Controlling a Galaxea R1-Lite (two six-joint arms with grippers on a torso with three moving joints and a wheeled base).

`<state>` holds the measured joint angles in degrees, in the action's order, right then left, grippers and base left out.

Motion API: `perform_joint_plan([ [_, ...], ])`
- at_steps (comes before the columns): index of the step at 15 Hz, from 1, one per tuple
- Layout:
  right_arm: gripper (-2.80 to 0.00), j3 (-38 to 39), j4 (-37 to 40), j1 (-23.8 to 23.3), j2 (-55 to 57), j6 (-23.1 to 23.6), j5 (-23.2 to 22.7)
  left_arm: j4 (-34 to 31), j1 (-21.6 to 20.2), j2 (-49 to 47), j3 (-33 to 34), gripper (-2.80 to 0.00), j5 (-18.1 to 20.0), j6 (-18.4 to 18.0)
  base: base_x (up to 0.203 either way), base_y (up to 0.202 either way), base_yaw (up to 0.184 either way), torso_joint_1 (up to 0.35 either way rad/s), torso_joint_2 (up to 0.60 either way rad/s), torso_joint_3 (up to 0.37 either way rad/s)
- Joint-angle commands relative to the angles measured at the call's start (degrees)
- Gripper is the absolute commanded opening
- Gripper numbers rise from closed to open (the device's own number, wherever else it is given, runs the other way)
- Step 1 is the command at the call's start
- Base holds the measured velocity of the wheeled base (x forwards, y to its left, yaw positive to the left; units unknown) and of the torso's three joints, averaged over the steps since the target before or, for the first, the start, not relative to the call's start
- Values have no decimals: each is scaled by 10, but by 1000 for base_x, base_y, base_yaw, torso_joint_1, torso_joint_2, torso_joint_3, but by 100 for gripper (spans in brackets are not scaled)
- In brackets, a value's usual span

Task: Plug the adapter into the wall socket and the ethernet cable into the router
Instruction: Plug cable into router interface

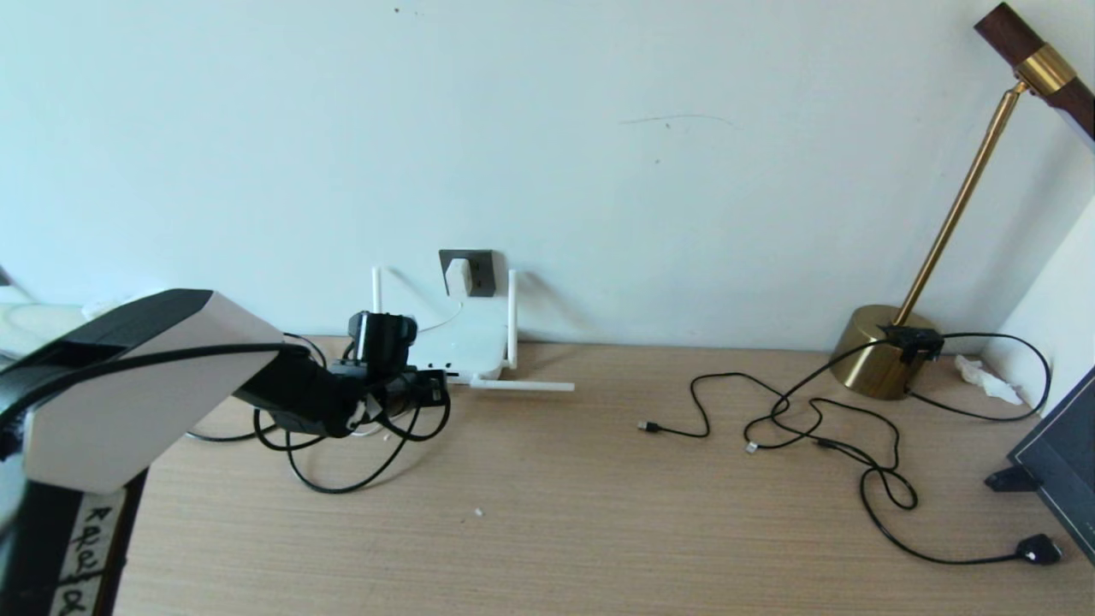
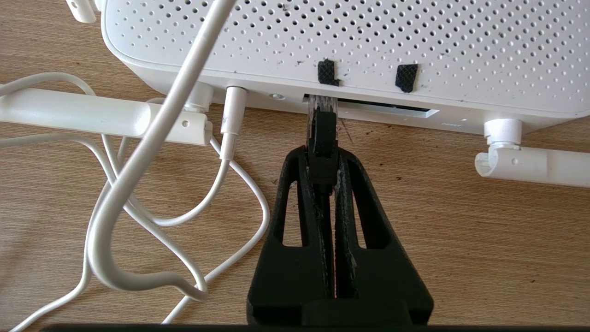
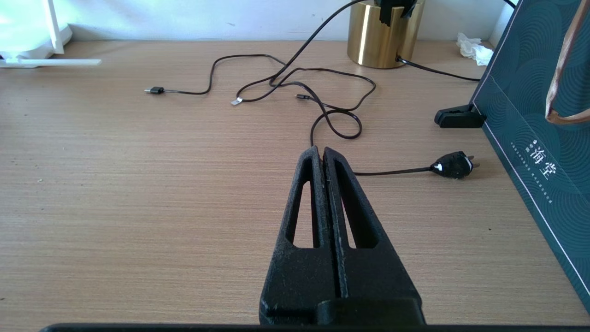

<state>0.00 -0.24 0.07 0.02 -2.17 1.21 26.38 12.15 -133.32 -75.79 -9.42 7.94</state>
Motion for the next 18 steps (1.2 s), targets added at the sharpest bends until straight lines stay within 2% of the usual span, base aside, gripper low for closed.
perform_joint_plan([
  [1,-280,0,0,-1,0,0,0,3,0,2,0,-280,-1,1,0,0,0,0,0,0],
  [18,-280,0,0,0,0,0,0,-7,1,1,-3,-280,-3,0,0,0,0,0,0,0],
])
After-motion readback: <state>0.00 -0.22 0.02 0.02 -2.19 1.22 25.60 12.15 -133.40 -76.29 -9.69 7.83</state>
